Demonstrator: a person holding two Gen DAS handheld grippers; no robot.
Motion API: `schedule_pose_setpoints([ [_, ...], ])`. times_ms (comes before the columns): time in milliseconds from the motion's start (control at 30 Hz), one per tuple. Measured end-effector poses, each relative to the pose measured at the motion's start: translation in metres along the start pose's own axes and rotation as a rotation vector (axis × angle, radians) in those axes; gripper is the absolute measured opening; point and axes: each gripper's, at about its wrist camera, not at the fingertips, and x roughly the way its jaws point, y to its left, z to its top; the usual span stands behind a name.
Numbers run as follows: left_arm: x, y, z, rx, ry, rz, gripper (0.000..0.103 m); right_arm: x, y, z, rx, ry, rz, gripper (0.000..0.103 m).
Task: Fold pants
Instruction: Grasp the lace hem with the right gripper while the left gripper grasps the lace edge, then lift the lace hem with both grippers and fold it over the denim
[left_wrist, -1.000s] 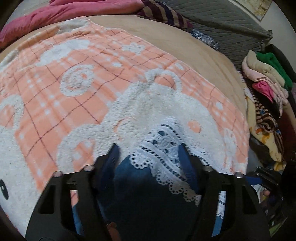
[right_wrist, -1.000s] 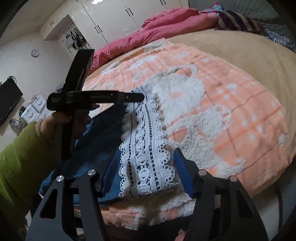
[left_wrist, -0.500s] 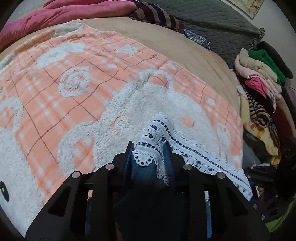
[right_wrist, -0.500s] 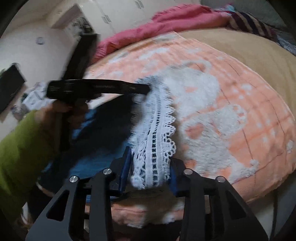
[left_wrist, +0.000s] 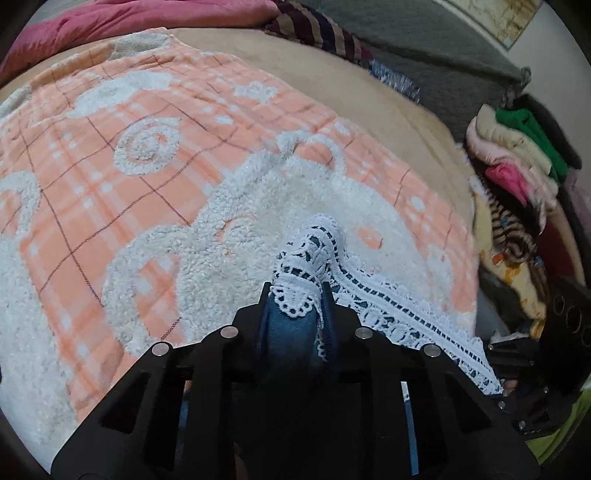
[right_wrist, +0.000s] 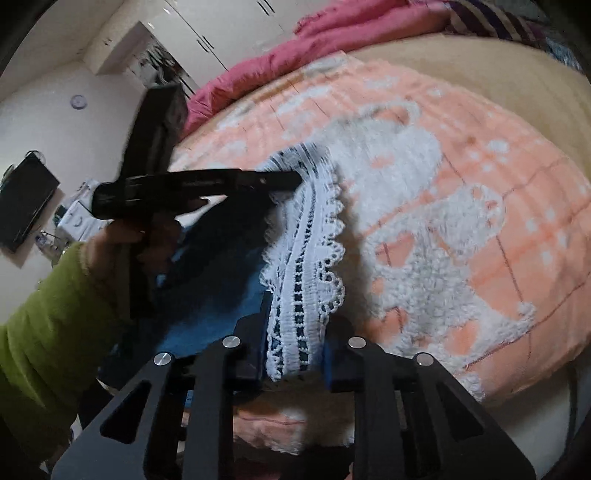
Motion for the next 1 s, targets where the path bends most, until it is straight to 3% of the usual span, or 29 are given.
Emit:
schedule_pose_setpoints([
  [233,-0.047,0.005,-0.007,-0.022,-0.115,-0.085,0.016,-0.02,0.045,0.005,-0.125,-0.058,0.01,0.02],
  [400,-0.097,0.02,-0.031,-0.054,-0.204,-0.114,0.016,-0.027,0.088,0.007,-0.251,-0.08,0.02,0.02],
  [700,-0.153,0.058,-0.085,-0.13,-0.25,-0.084,0.016,0.008,0.189,-0.021,-0.529,0.002,0.067,0.02],
  [867,-0.177,0.086,-0.116,-0.223,-0.26,-0.069,0.028,0.046,0.233,-0.055,-0.674,0.09,0.061,0.02],
  [1000,-0.201,0.108,-0.138,-0.339,-0.309,-0.062,0.048,0.075,0.25,-0.084,-0.787,0.17,0.025,0.023],
])
